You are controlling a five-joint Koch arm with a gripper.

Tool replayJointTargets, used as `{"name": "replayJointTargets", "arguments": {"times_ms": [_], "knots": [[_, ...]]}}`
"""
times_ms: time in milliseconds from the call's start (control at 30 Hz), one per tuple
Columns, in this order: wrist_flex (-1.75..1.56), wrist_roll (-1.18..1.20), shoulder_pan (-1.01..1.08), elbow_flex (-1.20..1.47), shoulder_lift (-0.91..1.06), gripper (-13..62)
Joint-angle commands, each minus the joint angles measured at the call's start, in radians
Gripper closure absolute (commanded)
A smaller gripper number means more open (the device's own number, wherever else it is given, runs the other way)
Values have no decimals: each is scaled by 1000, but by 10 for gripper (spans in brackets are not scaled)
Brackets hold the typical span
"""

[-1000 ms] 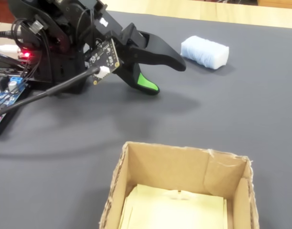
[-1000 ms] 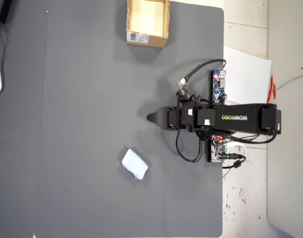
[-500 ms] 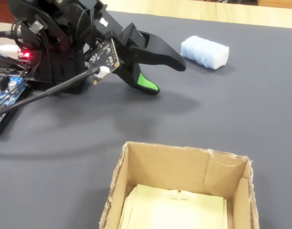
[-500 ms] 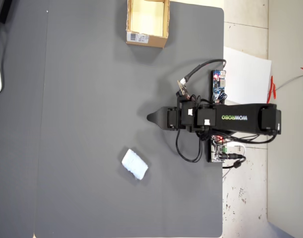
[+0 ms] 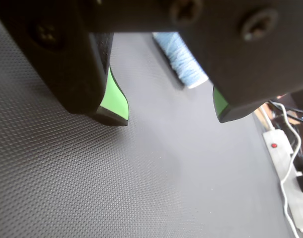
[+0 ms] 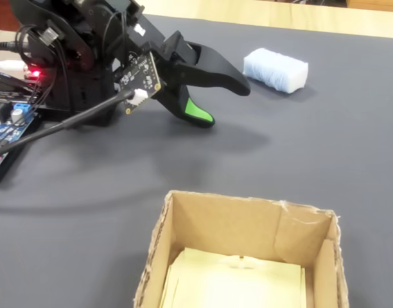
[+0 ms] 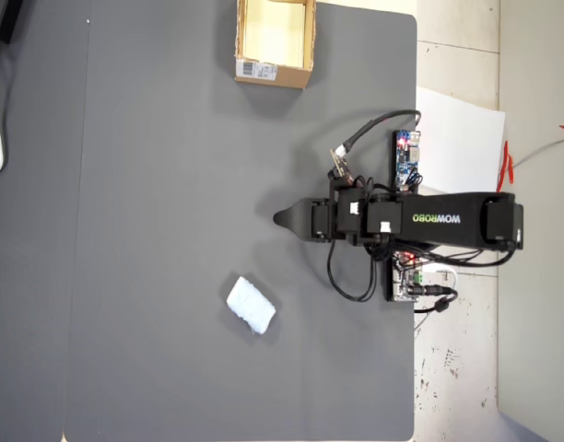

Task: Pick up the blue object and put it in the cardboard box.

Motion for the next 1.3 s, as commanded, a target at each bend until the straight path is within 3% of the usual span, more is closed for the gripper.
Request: {"name": "replayJointTargets", "arguments": {"times_ms": [0, 600, 1267], "knots": [[32, 34, 2, 58, 86, 155], [23, 98, -63, 58, 86, 156], [-112, 368, -360, 57, 86, 155]]}}
